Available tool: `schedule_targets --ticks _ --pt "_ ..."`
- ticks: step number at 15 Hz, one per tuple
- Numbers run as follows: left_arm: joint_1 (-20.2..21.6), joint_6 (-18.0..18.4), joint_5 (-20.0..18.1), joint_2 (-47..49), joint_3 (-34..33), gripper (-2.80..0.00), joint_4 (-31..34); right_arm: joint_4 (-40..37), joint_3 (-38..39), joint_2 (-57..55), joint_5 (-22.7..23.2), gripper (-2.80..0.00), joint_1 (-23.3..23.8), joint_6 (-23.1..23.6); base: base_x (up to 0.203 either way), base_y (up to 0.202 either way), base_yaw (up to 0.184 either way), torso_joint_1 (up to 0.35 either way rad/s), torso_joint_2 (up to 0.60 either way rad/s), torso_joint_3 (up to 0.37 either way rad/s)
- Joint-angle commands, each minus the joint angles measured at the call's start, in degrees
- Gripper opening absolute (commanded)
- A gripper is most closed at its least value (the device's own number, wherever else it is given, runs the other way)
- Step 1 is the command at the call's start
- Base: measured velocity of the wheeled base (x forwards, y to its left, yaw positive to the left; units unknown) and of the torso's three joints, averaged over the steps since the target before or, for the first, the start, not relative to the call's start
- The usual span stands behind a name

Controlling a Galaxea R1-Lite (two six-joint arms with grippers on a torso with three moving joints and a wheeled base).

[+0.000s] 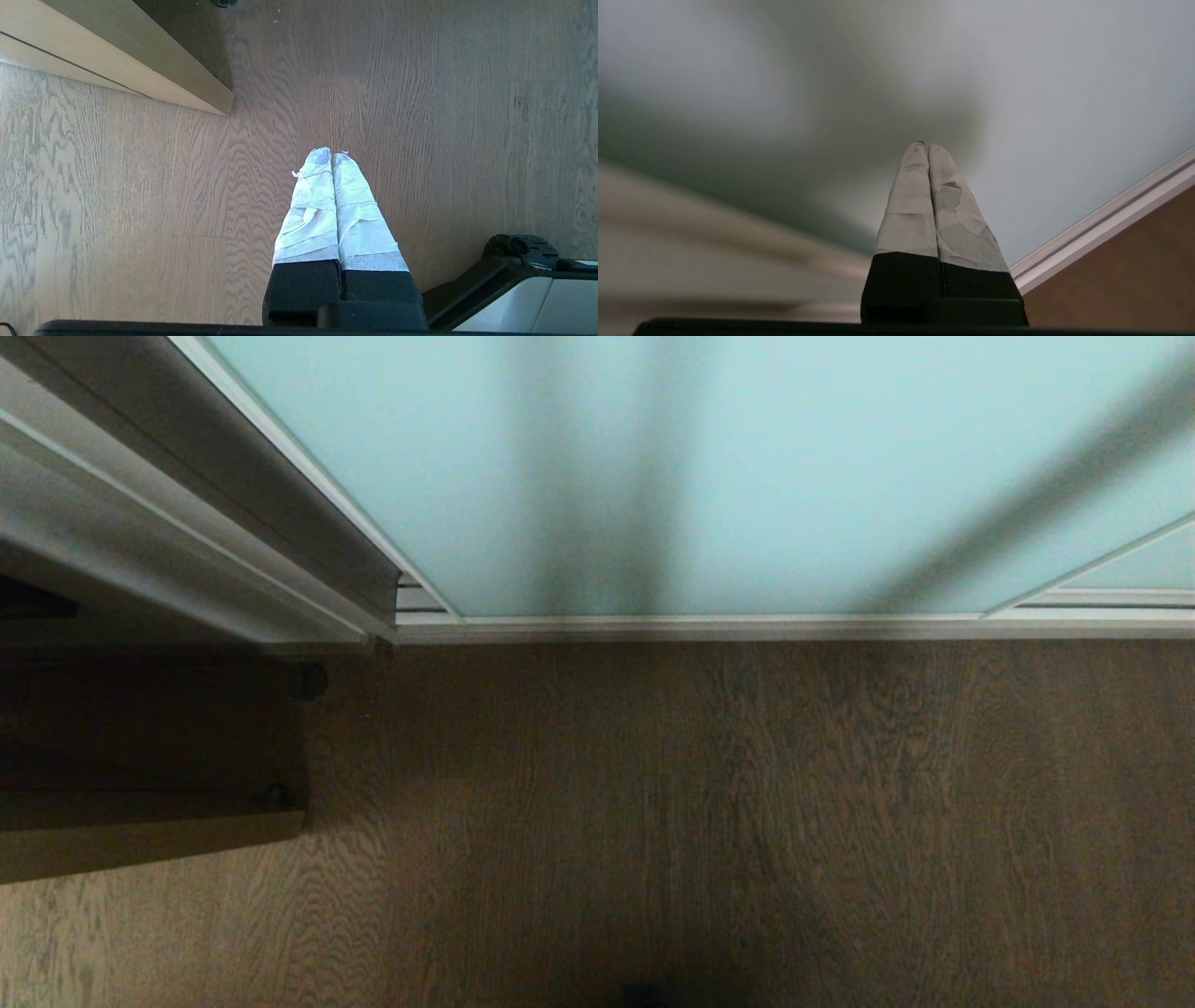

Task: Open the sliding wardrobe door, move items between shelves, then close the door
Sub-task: Close the door

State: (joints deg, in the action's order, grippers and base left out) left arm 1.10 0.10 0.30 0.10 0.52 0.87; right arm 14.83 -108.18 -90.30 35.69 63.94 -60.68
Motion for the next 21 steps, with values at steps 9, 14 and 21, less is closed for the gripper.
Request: schedule_targets --ticks 9,14,21 --pt "0.0 0.0 0.0 0.0 0.0 -2.8 0.0 -1.1 5.5 7.7 0.3 -2.8 -5.8 -0.3 0.0 0.0 0.0 0.0 0.0 0.0" --pt "0.0 0.0 0.1 0.0 0.0 -2.8 0.0 -1.0 7.4 9.5 0.3 -2.8 -7.8 0.0 0.0 0.0 0.0 0.0 0.0 0.0" --pt "0.0 0.0 0.1 0.0 0.0 -2.8 0.0 -1.1 7.5 10.1 0.3 -2.8 -8.3 0.0 0.0 0.0 0.0 0.0 0.0 0.0"
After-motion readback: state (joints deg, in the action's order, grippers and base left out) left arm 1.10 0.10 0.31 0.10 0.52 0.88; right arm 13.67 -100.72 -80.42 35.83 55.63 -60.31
